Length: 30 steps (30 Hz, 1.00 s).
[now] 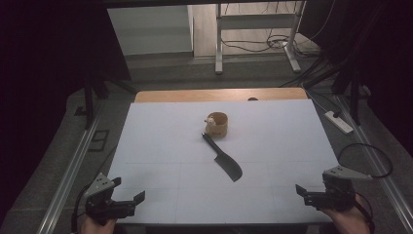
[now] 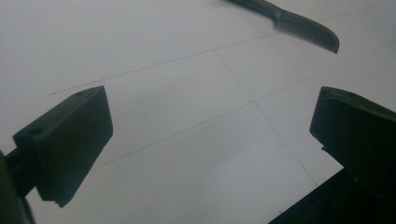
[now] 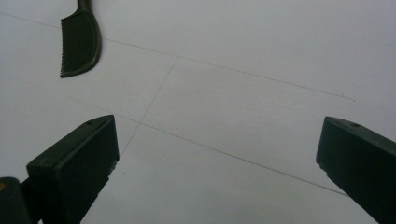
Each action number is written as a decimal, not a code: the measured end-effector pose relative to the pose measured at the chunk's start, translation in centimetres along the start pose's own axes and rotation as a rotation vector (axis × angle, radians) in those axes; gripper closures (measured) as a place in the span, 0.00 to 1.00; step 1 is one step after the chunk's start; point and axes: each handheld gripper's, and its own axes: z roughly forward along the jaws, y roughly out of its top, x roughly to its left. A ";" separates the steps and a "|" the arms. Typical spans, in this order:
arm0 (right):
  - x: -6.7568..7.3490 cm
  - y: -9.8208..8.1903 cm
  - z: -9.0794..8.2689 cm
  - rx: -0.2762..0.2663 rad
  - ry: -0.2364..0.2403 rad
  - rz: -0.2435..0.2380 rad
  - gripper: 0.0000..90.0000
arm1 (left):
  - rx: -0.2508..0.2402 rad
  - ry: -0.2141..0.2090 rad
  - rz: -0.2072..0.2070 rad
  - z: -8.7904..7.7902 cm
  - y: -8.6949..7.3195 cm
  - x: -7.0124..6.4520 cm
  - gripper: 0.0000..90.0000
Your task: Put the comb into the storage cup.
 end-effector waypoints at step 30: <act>0.3 0.0 0.1 0.028 0.020 -0.037 0.00 | 0.037 -0.044 0.016 0.6 0.3 0.1 0.01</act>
